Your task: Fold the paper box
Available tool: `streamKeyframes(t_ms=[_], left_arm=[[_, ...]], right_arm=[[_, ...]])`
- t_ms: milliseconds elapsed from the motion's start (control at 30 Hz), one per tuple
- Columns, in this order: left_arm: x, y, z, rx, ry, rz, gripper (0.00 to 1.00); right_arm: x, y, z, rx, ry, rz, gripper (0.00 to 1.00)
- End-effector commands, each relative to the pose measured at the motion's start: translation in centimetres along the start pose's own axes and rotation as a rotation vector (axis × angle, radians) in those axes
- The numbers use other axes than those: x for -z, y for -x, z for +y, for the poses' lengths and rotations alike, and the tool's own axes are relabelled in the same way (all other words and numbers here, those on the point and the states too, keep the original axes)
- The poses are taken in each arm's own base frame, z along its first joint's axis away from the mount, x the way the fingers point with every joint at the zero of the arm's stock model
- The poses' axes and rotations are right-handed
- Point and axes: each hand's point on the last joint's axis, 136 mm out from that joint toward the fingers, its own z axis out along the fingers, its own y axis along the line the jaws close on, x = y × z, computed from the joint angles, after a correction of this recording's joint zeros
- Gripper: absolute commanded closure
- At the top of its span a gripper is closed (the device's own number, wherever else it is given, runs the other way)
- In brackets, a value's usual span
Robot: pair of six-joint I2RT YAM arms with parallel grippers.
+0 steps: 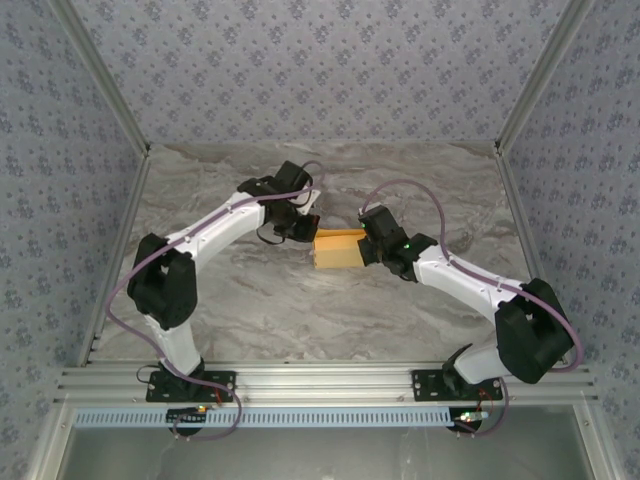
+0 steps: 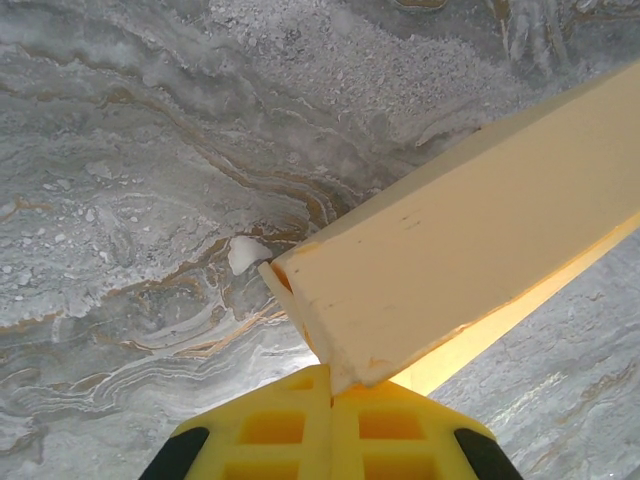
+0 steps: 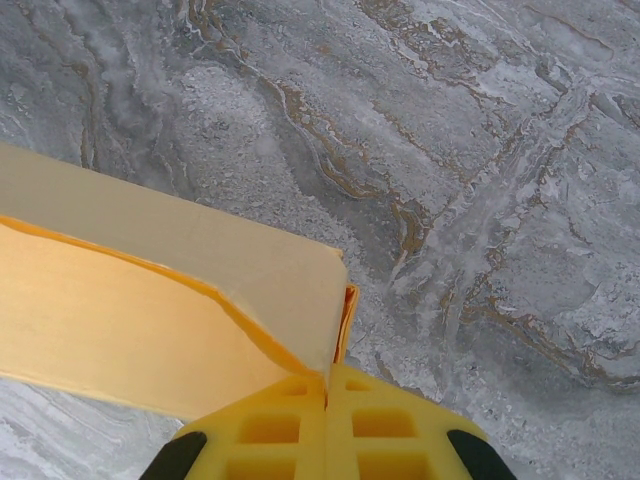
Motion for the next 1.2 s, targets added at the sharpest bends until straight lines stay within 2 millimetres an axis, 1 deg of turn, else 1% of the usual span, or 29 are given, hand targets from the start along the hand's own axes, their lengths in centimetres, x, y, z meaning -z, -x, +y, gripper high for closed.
streamKeyframes(t_ms=[0,433,633,1167], left_arm=[[-0.27,-1.44,1.8,-0.017,0.098,0.082,1.0],[-0.33,-1.54,1.68,-0.048,0.122,0.112,1.0],[0.02,-1.51,1.95,-0.072,0.143,0.128,1.0],[0.14,-1.24,1.99,-0.08,0.152,0.137,1.0]], right_arm=[[-0.54,-2.75,-0.36,0.021,-0.025,0.11,1.0],[-0.7,-2.89,-0.38,0.02,-0.025,0.113,1.0],[-0.69,-2.87,-0.36,0.02,-0.025,0.112,1.0],[-0.73,-2.87,-0.39,0.017,-0.026,0.112,1.0]])
